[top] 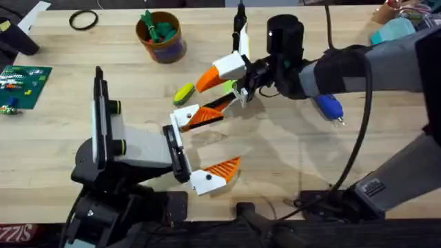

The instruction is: Pick up the gripper from the table and insert it into the empty holder that is missing its gripper. Then pick up a screw, insert it into the mounting hole, and use the screwdriver to tighten it. Finally, clean up the table by picking up the vegetable and placing it into the bucket.

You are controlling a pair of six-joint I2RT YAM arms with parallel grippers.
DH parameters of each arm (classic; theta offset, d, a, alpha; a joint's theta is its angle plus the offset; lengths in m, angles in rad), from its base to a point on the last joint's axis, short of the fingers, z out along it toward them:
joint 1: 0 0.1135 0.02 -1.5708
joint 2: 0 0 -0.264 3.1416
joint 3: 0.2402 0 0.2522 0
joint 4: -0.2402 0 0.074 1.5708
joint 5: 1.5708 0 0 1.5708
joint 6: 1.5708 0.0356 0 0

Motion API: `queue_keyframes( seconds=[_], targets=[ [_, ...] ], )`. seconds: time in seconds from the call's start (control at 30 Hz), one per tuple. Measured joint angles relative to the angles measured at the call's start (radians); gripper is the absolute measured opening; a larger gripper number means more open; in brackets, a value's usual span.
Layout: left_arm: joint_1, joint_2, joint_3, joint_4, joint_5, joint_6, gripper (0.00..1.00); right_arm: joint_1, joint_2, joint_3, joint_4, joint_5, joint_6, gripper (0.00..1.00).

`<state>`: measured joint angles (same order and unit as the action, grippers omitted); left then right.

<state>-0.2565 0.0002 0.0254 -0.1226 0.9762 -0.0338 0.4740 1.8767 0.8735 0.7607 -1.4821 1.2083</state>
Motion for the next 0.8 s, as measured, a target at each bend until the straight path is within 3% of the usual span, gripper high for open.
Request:
queue_keyframes(
  seconds=[0.43, 0.7, 0.8],
  targets=[
    [0.000, 0.000, 0.000, 0.000, 0.000, 0.000, 0.987, -0.003, -0.007, -0.109, 0.001, -0.030, 0.000, 0.997],
    [0.000, 0.000, 0.000, 0.000, 0.000, 0.000, 0.987, -0.011, -0.108, -0.139, 0.007, -0.028, -0.002, 0.994],
    [0.000, 0.000, 0.000, 0.000, 0.000, 0.000, 0.988, -0.011, -0.126, -0.139, 0.010, -0.028, -0.009, 0.869]
  ],
)
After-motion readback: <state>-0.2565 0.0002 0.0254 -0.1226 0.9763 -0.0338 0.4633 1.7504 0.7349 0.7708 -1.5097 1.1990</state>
